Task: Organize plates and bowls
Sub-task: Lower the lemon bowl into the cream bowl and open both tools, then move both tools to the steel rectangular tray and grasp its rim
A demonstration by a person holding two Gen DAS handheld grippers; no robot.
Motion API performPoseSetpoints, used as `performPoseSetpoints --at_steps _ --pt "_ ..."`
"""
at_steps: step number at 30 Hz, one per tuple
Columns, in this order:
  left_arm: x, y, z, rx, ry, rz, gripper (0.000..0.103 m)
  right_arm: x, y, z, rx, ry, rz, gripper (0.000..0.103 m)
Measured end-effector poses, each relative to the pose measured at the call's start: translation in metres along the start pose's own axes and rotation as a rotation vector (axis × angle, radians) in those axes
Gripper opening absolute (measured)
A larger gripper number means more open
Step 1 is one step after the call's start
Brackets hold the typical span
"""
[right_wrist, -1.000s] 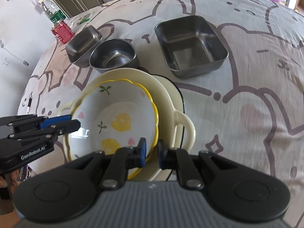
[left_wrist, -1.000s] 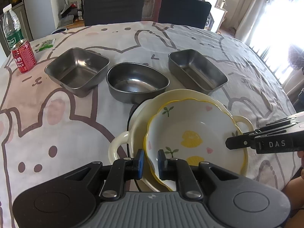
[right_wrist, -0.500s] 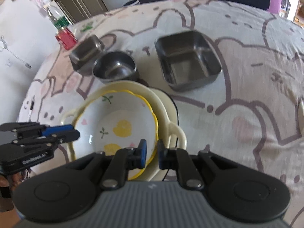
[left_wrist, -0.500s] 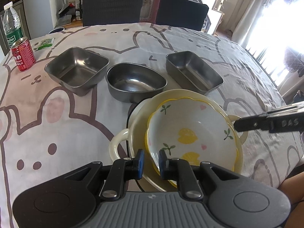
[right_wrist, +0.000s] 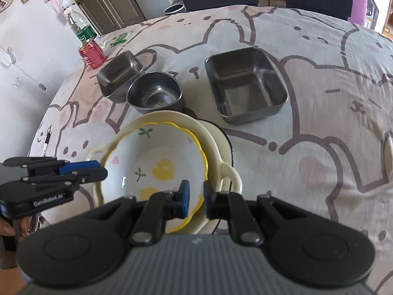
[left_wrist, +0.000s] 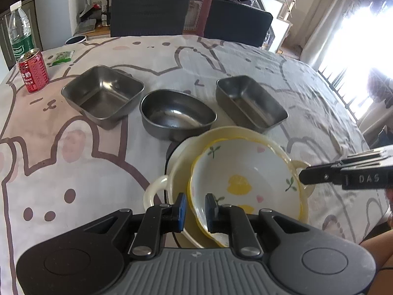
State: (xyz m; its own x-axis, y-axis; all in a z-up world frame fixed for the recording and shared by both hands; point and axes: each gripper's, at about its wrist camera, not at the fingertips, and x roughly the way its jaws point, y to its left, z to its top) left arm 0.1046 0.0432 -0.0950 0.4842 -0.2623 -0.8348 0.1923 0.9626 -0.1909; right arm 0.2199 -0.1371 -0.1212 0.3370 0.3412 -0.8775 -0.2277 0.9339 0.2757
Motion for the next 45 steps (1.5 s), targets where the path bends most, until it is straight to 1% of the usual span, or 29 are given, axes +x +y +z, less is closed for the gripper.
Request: performPoseSetpoints --at_steps 2,4,5,7,9,10,12,13,14,15,16,17,19,21,24,27,30,32,36,39,40,43,45 --pt "-0.001 -0.002 0.003 0.001 -0.004 -0.006 0.027 0.000 0.000 0.000 0.001 -0.001 0.000 0.016" --pt "-0.004 -0.005 0.007 0.005 -0.015 -0.008 0.045 -0.003 -0.001 0.001 0.010 -0.010 0.008 0.016" --pt "-0.005 -0.007 0.009 0.010 -0.027 -0.009 0.052 -0.005 -0.003 0.002 0.018 -0.020 0.017 0.017" --pt "-0.009 -0.011 0.015 0.017 -0.055 -0.013 0.076 -0.012 -0.009 0.006 0.055 -0.060 0.044 0.025" --pt "-0.013 -0.014 0.023 0.026 -0.087 -0.016 0.086 -0.020 -0.019 0.010 0.111 -0.111 0.044 0.043" --pt "-0.014 -0.016 0.027 0.033 -0.106 -0.011 0.092 -0.023 -0.024 0.012 0.140 -0.141 0.041 0.047" --pt "-0.015 -0.019 0.037 0.052 -0.147 0.014 0.101 -0.027 -0.038 0.016 0.203 -0.206 0.031 0.064" --pt "-0.014 -0.022 0.044 0.065 -0.164 0.022 0.103 -0.028 -0.045 0.018 0.238 -0.236 0.023 0.069" --pt "-0.012 -0.023 0.050 0.074 -0.179 0.027 0.103 -0.029 -0.051 0.019 0.268 -0.261 0.019 0.077" --pt "-0.011 -0.025 0.058 0.078 -0.195 0.033 0.103 -0.029 -0.057 0.021 0.297 -0.279 0.016 0.083" --pt "-0.008 -0.027 0.065 0.082 -0.206 0.032 0.103 -0.028 -0.062 0.023 0.320 -0.289 0.015 0.089" --pt "-0.005 -0.029 0.072 0.091 -0.211 0.027 0.103 -0.025 -0.065 0.026 0.336 -0.292 0.014 0.092" --pt "0.004 -0.037 0.091 0.127 -0.209 0.025 0.103 -0.019 -0.072 0.031 0.359 -0.284 0.012 0.103" --pt "0.014 -0.045 0.107 0.172 -0.223 0.033 0.103 -0.011 -0.076 0.037 0.374 -0.277 0.024 0.103" --pt "0.035 -0.057 0.128 0.236 -0.241 0.051 0.103 0.002 -0.079 0.041 0.390 -0.277 -0.012 0.103" --pt "0.063 -0.063 0.147 0.270 -0.238 0.066 0.103 0.017 -0.085 0.043 0.437 -0.234 -0.030 0.103" --pt "0.091 -0.065 0.160 0.303 -0.193 0.091 0.103 0.032 -0.093 0.047 0.486 -0.201 -0.053 0.103" --pt "0.109 -0.067 0.166 0.343 -0.162 0.119 0.103 0.042 -0.097 0.051 0.494 -0.186 -0.057 0.103" --pt "0.139 -0.067 0.173 0.381 -0.127 0.140 0.103 0.060 -0.098 0.056 0.458 -0.146 -0.089 0.103" --pt "0.162 -0.069 0.174 0.404 -0.095 0.152 0.103 0.073 -0.100 0.058 0.417 -0.098 -0.141 0.103" --pt "0.168 -0.070 0.174 0.415 -0.091 0.163 0.103 0.077 -0.100 0.058 0.398 -0.070 -0.158 0.103" --pt "0.181 -0.072 0.172 0.450 -0.081 0.200 0.103 0.081 -0.096 0.058 0.338 -0.049 -0.196 0.103" --pt "0.184 -0.071 0.171 0.456 -0.065 0.208 0.103 0.082 -0.094 0.059 0.279 -0.039 -0.250 0.103"
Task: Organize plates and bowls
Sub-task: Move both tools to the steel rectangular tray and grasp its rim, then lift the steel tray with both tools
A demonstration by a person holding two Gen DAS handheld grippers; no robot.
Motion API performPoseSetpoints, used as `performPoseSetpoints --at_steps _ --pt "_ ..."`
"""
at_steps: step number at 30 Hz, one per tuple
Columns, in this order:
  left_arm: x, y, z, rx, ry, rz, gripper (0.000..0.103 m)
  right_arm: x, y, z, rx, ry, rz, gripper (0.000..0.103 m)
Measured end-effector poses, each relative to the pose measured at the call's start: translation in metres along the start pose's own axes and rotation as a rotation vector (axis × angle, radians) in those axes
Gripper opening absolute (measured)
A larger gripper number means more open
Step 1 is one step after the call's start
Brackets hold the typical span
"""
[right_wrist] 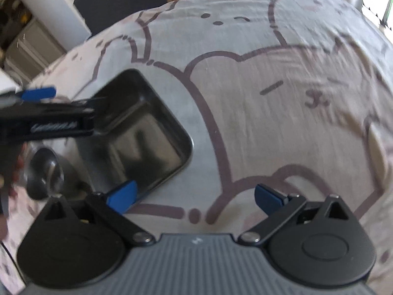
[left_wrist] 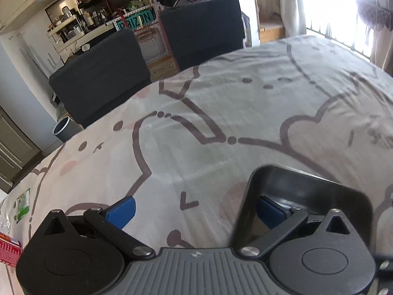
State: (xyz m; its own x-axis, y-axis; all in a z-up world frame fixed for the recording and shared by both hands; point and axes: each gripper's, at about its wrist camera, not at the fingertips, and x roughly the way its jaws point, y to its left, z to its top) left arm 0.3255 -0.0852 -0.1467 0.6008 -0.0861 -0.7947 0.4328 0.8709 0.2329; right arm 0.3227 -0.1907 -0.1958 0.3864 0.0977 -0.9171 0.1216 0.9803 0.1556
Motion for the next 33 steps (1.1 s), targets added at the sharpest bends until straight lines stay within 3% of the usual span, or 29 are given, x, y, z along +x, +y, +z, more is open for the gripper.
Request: performPoseSetpoints --at_steps 4,7,10,12,13,15,17,19,25,33 --pt "-0.004 0.002 -0.007 -0.003 0.049 -0.040 0.092 0.001 -0.007 0.000 -0.036 -0.006 -0.062 0.103" --pt "-0.012 0.007 -0.014 -0.032 0.076 -0.105 0.081 0.000 -0.016 0.001 -0.029 -0.015 -0.039 0.097" --pt "-0.018 0.010 -0.023 -0.075 0.110 -0.177 0.062 -0.001 -0.017 0.007 -0.031 -0.031 0.005 0.074" --pt "-0.023 0.013 -0.029 -0.105 0.127 -0.215 0.052 -0.003 -0.015 0.009 -0.048 -0.037 0.051 0.048" --pt "-0.025 0.014 -0.032 -0.115 0.131 -0.230 0.049 -0.003 -0.013 0.009 -0.052 -0.040 0.067 0.042" --pt "-0.030 0.016 -0.036 -0.132 0.136 -0.260 0.040 -0.003 -0.008 0.009 -0.064 -0.040 0.079 0.019" --pt "-0.033 0.017 -0.040 -0.157 0.139 -0.299 0.028 -0.004 -0.005 0.007 -0.079 -0.045 0.085 0.014" --pt "-0.036 0.016 -0.041 -0.189 0.135 -0.335 0.008 -0.005 -0.003 0.007 -0.083 -0.050 0.101 0.008" --pt "-0.057 0.004 -0.035 -0.203 0.100 -0.330 0.007 -0.022 -0.003 0.002 -0.104 -0.093 0.102 0.007" --pt "-0.101 -0.036 -0.026 -0.211 0.032 -0.385 0.008 -0.065 -0.047 -0.007 -0.054 -0.178 0.129 0.006"
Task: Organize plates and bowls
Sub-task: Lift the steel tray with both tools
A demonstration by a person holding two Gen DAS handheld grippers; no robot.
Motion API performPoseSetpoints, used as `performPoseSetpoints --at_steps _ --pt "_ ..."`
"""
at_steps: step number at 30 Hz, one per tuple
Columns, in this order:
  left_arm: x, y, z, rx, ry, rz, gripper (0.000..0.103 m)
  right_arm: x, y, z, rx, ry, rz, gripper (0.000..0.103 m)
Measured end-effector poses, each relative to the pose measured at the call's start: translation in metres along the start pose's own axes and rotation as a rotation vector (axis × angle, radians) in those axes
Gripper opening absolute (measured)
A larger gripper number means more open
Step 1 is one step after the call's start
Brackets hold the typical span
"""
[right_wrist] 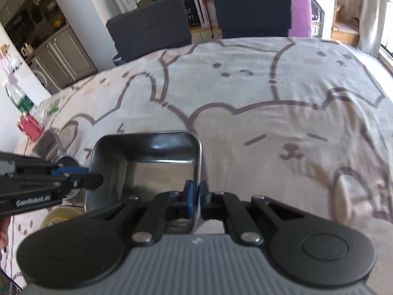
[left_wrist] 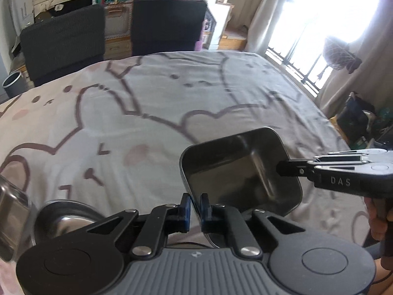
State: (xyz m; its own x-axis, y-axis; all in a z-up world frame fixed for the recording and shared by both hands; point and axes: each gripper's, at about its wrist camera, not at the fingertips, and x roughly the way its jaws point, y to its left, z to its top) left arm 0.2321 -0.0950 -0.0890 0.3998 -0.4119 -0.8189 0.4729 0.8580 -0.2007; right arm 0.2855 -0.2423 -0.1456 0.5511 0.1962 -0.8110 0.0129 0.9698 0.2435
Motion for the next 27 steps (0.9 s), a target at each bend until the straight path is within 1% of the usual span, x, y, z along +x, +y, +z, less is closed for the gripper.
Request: performPoseSetpoints --at_steps 5,8,13,17,23,27 --pt "0.005 -0.039 -0.011 0.005 0.012 -0.035 0.009 -0.028 -0.032 -0.018 0.029 -0.027 -0.015 0.006" --pt "0.013 -0.061 -0.022 0.021 0.048 -0.050 0.011 -0.036 -0.048 -0.030 0.041 -0.017 -0.034 0.007" --pt "0.029 -0.084 -0.037 0.038 0.109 -0.089 0.013 -0.041 -0.075 -0.048 0.059 0.013 -0.048 0.007" --pt "0.040 -0.092 -0.043 0.049 0.143 -0.096 0.013 -0.040 -0.086 -0.058 0.051 0.044 -0.059 0.007" --pt "0.050 -0.092 -0.041 0.041 0.158 -0.094 0.013 -0.033 -0.094 -0.066 0.057 0.102 -0.069 0.007" --pt "0.051 -0.093 -0.040 0.038 0.162 -0.101 0.013 -0.028 -0.097 -0.065 0.064 0.113 -0.078 0.008"
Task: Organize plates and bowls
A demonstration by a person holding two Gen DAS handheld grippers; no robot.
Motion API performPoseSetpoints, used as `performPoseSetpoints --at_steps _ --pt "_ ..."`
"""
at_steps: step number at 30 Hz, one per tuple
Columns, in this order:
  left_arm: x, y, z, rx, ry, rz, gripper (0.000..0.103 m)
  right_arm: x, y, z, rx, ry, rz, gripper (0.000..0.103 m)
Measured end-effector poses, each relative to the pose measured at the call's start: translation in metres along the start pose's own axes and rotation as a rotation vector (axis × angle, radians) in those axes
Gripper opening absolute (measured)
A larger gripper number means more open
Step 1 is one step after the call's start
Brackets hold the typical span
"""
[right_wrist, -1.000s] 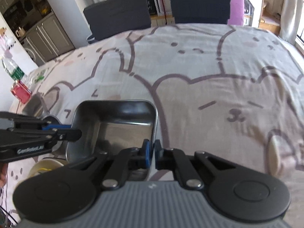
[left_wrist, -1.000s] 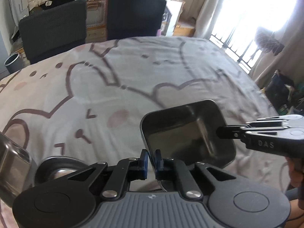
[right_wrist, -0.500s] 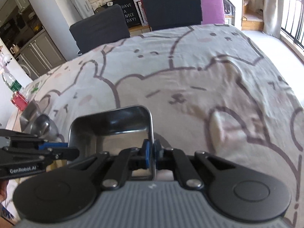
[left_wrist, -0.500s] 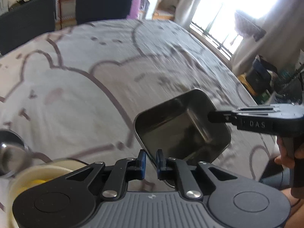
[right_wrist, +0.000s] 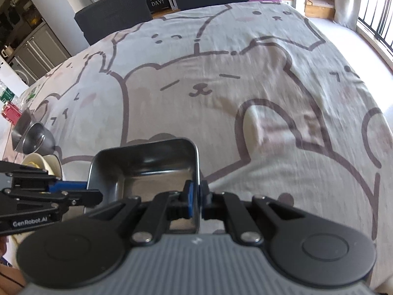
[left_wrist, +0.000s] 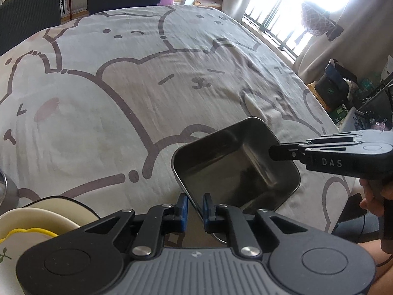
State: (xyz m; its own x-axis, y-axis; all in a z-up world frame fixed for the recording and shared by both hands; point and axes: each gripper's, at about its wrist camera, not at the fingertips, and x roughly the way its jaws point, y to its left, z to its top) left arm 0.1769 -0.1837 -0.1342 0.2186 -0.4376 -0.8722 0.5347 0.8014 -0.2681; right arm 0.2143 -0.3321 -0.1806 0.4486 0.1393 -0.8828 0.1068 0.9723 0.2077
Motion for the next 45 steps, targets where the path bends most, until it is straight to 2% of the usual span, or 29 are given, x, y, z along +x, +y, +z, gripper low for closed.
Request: performPoseSetpoints --at_steps 7,11,15,20,22,26,27,33,36,40,45 --pt "0.003 -0.004 -0.001 0.019 0.001 -0.007 0.015 0.001 -0.004 0.005 -0.003 -0.023 -0.013 0.009" --pt "0.003 -0.003 -0.001 0.019 0.005 -0.012 0.019 0.006 -0.005 0.004 -0.010 0.013 -0.011 0.014" --pt "-0.001 -0.002 -0.001 0.014 0.000 -0.011 0.029 0.006 -0.002 0.000 -0.035 0.036 -0.015 0.029" --pt "-0.003 -0.001 -0.003 -0.002 0.004 -0.013 0.033 0.003 -0.002 -0.002 -0.048 0.040 -0.019 0.034" --pt "-0.004 0.000 -0.003 -0.005 0.002 -0.015 0.038 0.000 -0.002 -0.003 -0.048 0.038 -0.015 0.035" --pt "-0.006 0.001 -0.004 -0.012 -0.001 -0.019 0.044 -0.008 -0.002 -0.004 -0.063 0.019 -0.016 0.050" --pt "-0.007 0.001 -0.004 -0.013 -0.001 -0.020 0.050 -0.011 -0.001 -0.005 -0.067 0.009 -0.018 0.056" --pt "-0.014 0.002 -0.006 -0.013 -0.023 -0.012 0.078 -0.024 0.000 -0.007 -0.081 -0.023 -0.032 0.076" --pt "-0.016 0.004 -0.006 -0.013 -0.029 0.004 0.084 -0.029 -0.001 -0.008 -0.081 -0.031 -0.051 0.085" --pt "-0.021 0.009 -0.008 -0.024 -0.048 0.010 0.100 -0.032 -0.006 -0.009 -0.067 -0.044 -0.072 0.090" --pt "-0.034 0.019 -0.010 -0.019 -0.105 0.040 0.103 -0.037 -0.008 -0.009 -0.041 -0.069 -0.066 0.103"
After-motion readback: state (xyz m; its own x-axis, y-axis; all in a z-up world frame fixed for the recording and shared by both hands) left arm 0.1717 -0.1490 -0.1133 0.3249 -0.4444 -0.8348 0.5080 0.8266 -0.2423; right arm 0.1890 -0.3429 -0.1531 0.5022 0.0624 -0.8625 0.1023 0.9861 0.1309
